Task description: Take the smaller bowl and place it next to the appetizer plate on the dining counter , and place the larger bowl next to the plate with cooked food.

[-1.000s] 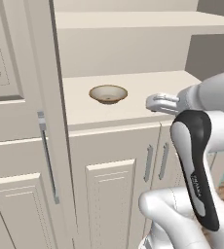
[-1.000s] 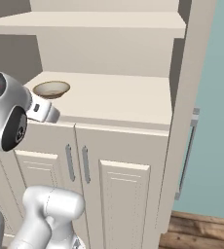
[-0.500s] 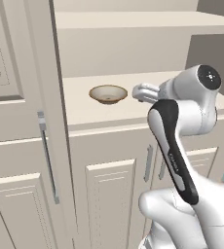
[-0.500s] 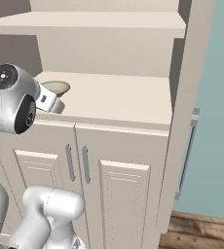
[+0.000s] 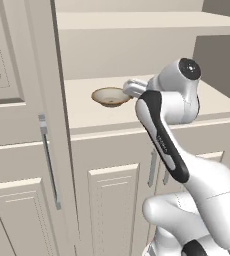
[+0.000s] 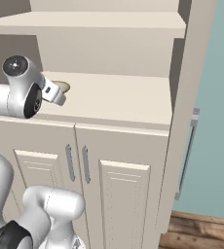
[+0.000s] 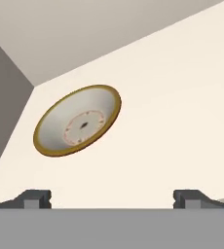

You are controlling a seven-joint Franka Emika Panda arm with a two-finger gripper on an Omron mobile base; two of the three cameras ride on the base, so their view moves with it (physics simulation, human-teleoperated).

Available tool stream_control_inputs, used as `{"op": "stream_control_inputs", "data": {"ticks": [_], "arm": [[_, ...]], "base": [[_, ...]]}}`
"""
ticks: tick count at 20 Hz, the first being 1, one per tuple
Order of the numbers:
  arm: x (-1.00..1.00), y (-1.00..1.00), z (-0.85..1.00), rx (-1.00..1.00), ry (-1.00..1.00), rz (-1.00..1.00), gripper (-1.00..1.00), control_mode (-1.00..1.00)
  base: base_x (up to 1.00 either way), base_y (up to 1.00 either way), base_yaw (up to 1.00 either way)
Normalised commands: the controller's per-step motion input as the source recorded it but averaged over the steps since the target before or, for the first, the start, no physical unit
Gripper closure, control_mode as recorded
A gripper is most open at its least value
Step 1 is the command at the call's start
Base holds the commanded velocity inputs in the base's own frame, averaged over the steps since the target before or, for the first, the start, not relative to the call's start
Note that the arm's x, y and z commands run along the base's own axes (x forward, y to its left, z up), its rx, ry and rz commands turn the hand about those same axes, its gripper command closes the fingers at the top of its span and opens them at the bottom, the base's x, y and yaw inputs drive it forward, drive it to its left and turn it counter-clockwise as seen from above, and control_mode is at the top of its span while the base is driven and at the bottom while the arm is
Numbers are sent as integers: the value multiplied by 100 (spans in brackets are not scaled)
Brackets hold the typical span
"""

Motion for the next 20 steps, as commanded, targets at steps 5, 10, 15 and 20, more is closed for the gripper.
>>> {"op": "stream_control_inputs", "data": {"ticks": [5, 10, 15, 20], "arm": [[48, 4, -33, 0, 0, 0, -100, -100], [48, 3, -28, 0, 0, 0, -100, -100], [37, 13, -10, 0, 0, 0, -100, -100], [31, 15, -10, 0, 0, 0, -100, -100]], "base": [[0, 0, 0], [0, 0, 0], [0, 0, 0], [0, 0, 0]]}}
